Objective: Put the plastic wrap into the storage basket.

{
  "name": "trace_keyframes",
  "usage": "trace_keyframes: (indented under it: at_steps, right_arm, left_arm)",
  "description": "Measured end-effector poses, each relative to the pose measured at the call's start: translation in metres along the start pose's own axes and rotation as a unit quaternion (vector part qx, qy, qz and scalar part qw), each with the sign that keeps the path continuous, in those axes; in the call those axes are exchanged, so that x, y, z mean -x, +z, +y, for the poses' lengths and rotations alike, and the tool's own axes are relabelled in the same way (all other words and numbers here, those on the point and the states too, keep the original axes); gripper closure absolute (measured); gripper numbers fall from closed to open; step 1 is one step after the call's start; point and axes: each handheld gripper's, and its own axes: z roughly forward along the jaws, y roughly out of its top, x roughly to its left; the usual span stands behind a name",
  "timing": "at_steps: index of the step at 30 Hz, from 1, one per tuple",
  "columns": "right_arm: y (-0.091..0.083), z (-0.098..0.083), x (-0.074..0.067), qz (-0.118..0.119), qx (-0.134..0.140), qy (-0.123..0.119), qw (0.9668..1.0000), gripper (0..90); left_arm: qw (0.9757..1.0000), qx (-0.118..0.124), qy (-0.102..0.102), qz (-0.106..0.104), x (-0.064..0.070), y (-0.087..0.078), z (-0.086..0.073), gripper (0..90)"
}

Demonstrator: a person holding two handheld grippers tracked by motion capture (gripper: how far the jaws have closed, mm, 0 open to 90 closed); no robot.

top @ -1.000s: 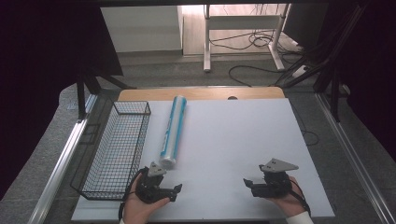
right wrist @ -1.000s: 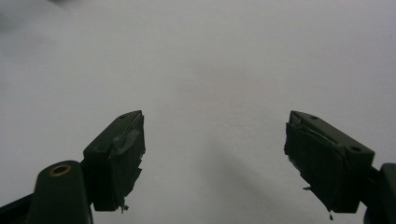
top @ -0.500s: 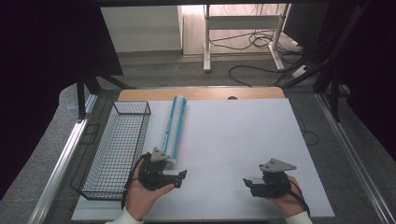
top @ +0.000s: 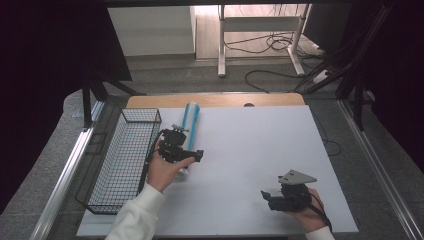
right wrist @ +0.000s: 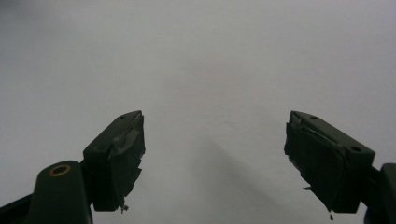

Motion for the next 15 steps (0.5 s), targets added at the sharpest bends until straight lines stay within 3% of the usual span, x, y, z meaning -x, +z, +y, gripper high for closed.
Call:
trace_keyframes:
  at_steps: [8,15]
  right_arm:
    - [0.001,-0.001,0.0,-0.002,-0.004,-0.002,1.0,20.4]
    - [0.003,-0.002,0.0,-0.005,-0.009,-0.006,0.9999,20.4]
  left_arm:
    - [0.9989,-0.032,-0.029,0.018,-0.021,0.029,0.027,12.5]
    - [0.996,-0.055,-0.061,0.034,-0.042,0.055,0.039,14.6]
